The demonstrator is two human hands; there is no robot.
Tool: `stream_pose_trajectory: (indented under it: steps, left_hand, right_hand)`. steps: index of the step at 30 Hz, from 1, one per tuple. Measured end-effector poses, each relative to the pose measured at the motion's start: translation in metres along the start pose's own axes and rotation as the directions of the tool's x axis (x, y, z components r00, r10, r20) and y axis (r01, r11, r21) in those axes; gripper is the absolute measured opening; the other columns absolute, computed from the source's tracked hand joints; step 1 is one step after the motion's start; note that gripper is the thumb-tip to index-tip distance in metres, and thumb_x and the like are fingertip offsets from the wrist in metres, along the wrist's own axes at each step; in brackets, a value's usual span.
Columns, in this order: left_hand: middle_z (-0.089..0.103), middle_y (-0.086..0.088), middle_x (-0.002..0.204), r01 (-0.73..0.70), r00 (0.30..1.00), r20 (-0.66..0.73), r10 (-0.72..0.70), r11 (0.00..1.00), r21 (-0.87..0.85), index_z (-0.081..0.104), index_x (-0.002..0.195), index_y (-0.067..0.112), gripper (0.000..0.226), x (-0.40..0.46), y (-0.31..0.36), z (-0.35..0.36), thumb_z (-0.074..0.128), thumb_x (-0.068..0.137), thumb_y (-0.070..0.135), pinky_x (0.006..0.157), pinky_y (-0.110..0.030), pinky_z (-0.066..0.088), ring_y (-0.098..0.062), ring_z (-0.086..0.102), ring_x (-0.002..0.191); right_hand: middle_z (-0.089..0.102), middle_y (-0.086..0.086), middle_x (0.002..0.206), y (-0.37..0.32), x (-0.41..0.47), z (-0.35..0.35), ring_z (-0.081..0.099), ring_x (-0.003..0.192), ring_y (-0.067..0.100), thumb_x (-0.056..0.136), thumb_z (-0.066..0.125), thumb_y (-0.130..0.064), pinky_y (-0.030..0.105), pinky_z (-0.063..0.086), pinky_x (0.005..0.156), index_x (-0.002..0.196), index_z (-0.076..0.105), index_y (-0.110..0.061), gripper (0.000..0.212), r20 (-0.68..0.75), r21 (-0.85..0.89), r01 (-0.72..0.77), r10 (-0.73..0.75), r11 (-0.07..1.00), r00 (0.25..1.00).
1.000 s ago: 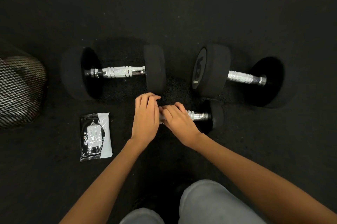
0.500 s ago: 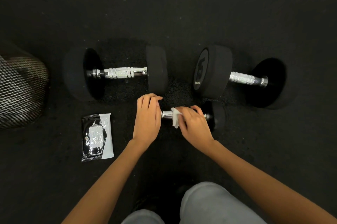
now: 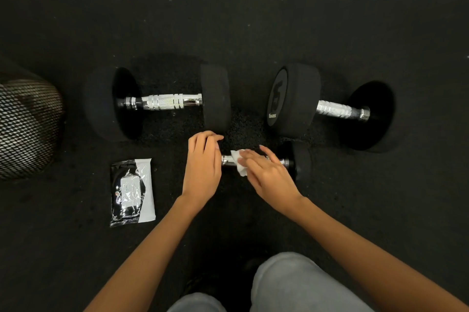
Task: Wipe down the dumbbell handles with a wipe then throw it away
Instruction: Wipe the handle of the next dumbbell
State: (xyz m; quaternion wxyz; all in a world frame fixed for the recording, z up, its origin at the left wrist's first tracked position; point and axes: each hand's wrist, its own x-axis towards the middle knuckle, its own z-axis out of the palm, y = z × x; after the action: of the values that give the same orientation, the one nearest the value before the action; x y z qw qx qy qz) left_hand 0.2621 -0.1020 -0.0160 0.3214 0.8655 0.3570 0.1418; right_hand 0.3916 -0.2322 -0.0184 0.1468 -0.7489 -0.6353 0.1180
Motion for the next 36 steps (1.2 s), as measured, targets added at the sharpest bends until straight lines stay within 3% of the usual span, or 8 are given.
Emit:
stream_pose_trajectory:
  steps: [6,8,10,14,20,27,31,36]
  left_hand:
    - [0.053,-0.009,0.115,-0.012,1.000,-0.004,0.012,1.000,0.003,0.057,0.113,0.006,0.039,0.000,0.001,-0.001,0.025,0.095,0.019,0.097,-0.033,0.041,-0.020,0.044,0.110]
    - [0.052,-0.008,0.115,-0.010,1.000,-0.005,0.010,1.000,-0.002,0.057,0.113,0.006,0.039,0.000,0.001,-0.001,0.025,0.095,0.019,0.097,-0.031,0.040,-0.019,0.043,0.110]
    - [0.052,-0.008,0.115,-0.011,1.000,-0.004,0.011,1.000,0.001,0.057,0.113,0.006,0.039,0.000,0.001,-0.001,0.025,0.094,0.019,0.097,-0.029,0.039,-0.018,0.042,0.110]
    - [0.052,-0.008,0.115,-0.008,1.000,-0.001,0.008,1.000,0.009,0.057,0.113,0.006,0.039,0.001,0.000,0.000,0.025,0.094,0.019,0.096,-0.025,0.036,-0.018,0.042,0.110]
    - [0.053,-0.010,0.114,-0.011,1.000,-0.006,0.011,1.000,0.016,0.057,0.111,0.005,0.037,0.001,0.000,0.001,0.026,0.095,0.016,0.095,-0.031,0.038,-0.022,0.044,0.107]
    - [0.053,-0.010,0.113,-0.005,1.000,-0.007,0.006,1.000,0.014,0.057,0.111,0.005,0.038,0.001,0.001,0.001,0.025,0.095,0.017,0.095,-0.032,0.038,-0.023,0.044,0.107]
    - [0.053,-0.009,0.114,0.000,1.000,-0.002,0.000,1.000,0.016,0.057,0.112,0.005,0.038,0.002,0.001,0.001,0.025,0.096,0.018,0.095,-0.032,0.039,-0.022,0.044,0.108]
    - [0.052,-0.009,0.115,-0.009,1.000,0.011,0.009,1.000,0.014,0.056,0.113,0.006,0.037,0.001,0.000,0.000,0.026,0.095,0.017,0.095,-0.031,0.038,-0.021,0.043,0.107]
  right_hand:
    - [0.065,0.007,0.085,-0.009,0.017,-0.012,0.063,0.076,0.023,0.092,0.048,-0.012,0.037,0.048,0.092,0.099,0.055,-0.007,0.011,0.104,-0.030,-0.295,0.297,0.955,0.949]
    - [0.063,0.012,0.083,-0.012,0.033,-0.016,0.060,0.073,0.029,0.094,0.044,-0.014,0.037,0.044,0.068,0.096,0.053,-0.004,0.014,0.185,0.041,-0.428,0.414,0.903,0.891]
    - [0.065,0.019,0.090,-0.009,0.050,-0.018,0.059,0.081,0.038,0.092,0.043,-0.017,0.039,0.041,0.067,0.096,0.056,0.000,0.021,0.290,0.083,-0.534,0.492,0.842,0.821]
    - [0.062,0.018,0.094,0.001,0.075,-0.015,0.057,0.093,0.037,0.093,0.039,-0.021,0.038,0.040,0.074,0.076,0.057,-0.006,0.029,0.557,0.109,-0.640,0.487,0.760,0.673]
    - [0.041,0.000,0.070,0.003,0.099,-0.010,0.037,0.064,0.013,0.096,0.033,-0.020,0.026,0.026,0.056,0.063,0.036,-0.017,0.033,0.760,0.147,-0.769,0.426,0.623,0.490]
    - [0.046,-0.003,0.085,0.004,0.105,-0.016,0.042,0.078,0.010,0.098,0.032,-0.020,0.026,0.033,0.078,0.076,0.046,-0.019,0.027,0.821,0.209,-0.776,0.325,0.595,0.470]
    - [0.026,-0.004,0.063,0.006,0.101,-0.018,0.022,0.058,0.011,0.093,0.036,-0.019,0.029,0.022,0.058,0.062,0.026,-0.021,0.033,0.808,0.255,-0.746,0.288,0.616,0.514]
    - [0.035,-0.004,0.066,0.001,0.108,-0.020,0.030,0.059,0.010,0.099,0.031,-0.021,0.024,0.025,0.056,0.063,0.034,-0.021,0.036,0.820,0.180,-0.725,0.305,0.665,0.484]
